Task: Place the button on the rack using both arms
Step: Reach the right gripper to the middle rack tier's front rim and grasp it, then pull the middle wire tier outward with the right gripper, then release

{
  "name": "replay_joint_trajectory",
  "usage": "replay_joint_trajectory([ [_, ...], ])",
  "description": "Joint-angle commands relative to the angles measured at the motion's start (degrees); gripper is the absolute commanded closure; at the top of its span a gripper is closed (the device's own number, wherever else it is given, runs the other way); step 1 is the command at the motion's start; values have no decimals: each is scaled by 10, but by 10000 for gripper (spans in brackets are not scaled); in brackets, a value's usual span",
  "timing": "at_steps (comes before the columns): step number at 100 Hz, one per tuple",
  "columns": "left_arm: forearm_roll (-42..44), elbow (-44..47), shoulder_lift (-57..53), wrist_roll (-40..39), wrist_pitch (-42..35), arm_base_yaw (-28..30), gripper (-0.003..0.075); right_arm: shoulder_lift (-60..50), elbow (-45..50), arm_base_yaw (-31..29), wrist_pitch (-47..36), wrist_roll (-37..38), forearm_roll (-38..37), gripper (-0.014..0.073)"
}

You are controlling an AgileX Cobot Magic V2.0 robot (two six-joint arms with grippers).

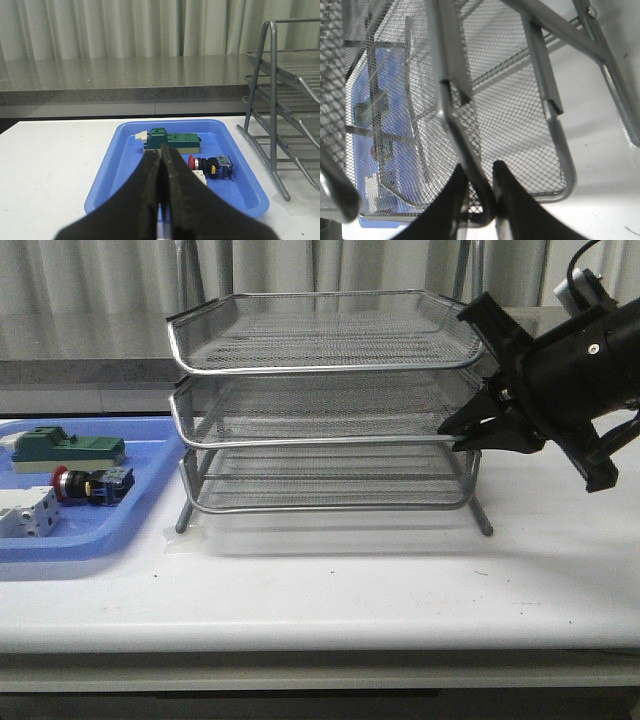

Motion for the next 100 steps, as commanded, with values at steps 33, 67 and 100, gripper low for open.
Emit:
replay_joint_trajectory([
  [33,-5,19,-19,-6,-42,0,741,-91,107,10,50,-53,-18,527],
  [67,-5,19,-19,-6,-42,0,741,-182,208,12,48,-54,-18,527],
  [100,-5,19,-19,-6,-42,0,741,-213,225,12,52,-54,-18,519],
])
